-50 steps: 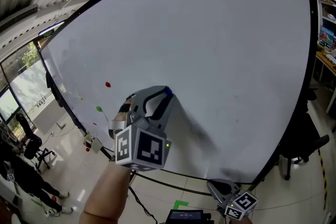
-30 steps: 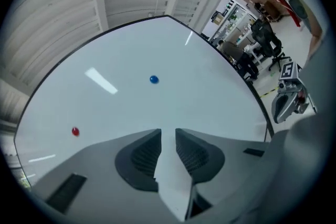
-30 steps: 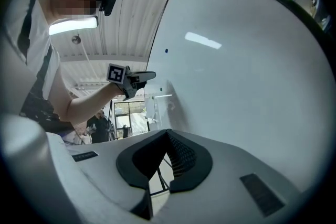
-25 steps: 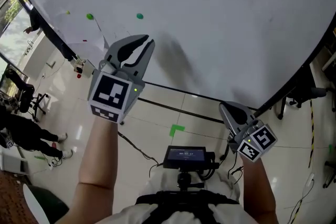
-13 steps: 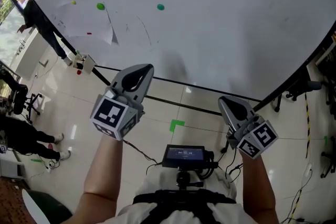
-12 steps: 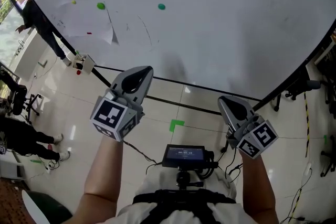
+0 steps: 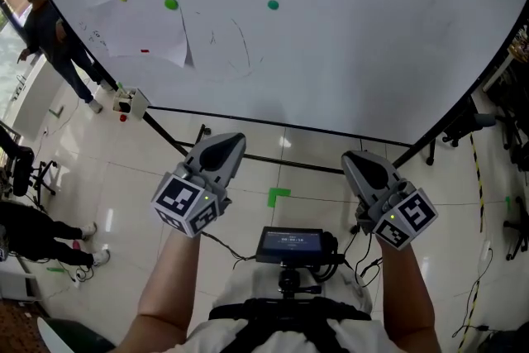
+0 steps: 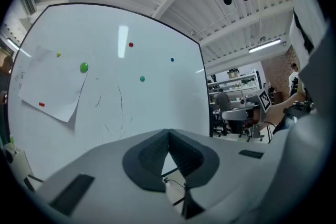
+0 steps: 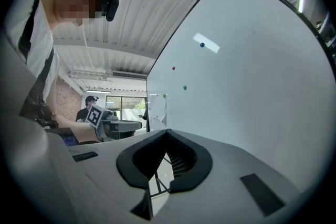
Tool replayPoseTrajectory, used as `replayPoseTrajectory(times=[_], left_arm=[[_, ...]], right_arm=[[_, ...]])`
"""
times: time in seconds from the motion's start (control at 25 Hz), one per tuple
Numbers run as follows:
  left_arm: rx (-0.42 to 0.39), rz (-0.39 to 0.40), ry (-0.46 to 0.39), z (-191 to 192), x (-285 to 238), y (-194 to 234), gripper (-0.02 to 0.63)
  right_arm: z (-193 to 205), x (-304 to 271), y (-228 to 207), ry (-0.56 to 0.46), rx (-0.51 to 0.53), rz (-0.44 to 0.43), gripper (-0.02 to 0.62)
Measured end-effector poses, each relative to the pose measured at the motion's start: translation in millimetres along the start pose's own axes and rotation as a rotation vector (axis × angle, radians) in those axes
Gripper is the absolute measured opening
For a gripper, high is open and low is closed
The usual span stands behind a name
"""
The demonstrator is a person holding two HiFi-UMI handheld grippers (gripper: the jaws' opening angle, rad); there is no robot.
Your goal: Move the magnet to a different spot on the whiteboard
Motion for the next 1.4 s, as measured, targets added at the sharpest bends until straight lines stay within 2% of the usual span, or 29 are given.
replayPoseTrajectory(times=[0.24, 0.56, 0.84, 1.4], left_arm=[[0.048, 0.071, 0.016, 34, 19, 3, 0.032], [0.054, 0.166, 0.043, 68, 29, -3, 0.032], [0.037, 0.245, 0.035, 81, 27, -10, 0.032], [0.03, 0.312, 0.038, 94, 14, -9, 0.032]], right_arm=[[13, -11, 32, 0.02, -0.025, 0.009, 0.029], [35, -13, 67, 0.054, -0.059, 0.047, 0.029], [50, -4, 78, 0.065, -0.096, 0.113, 0.029], [63, -4, 83, 0.07, -0.098, 0.167, 0.029]])
Point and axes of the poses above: the fingertips, and each gripper's own axes: x backward along the fingers, y to its left, z out of its underside, the point moved 7 cm from there along x, backward along the fingers, and after that the axes turned 15 degrees about y, right-handed, at the moved point
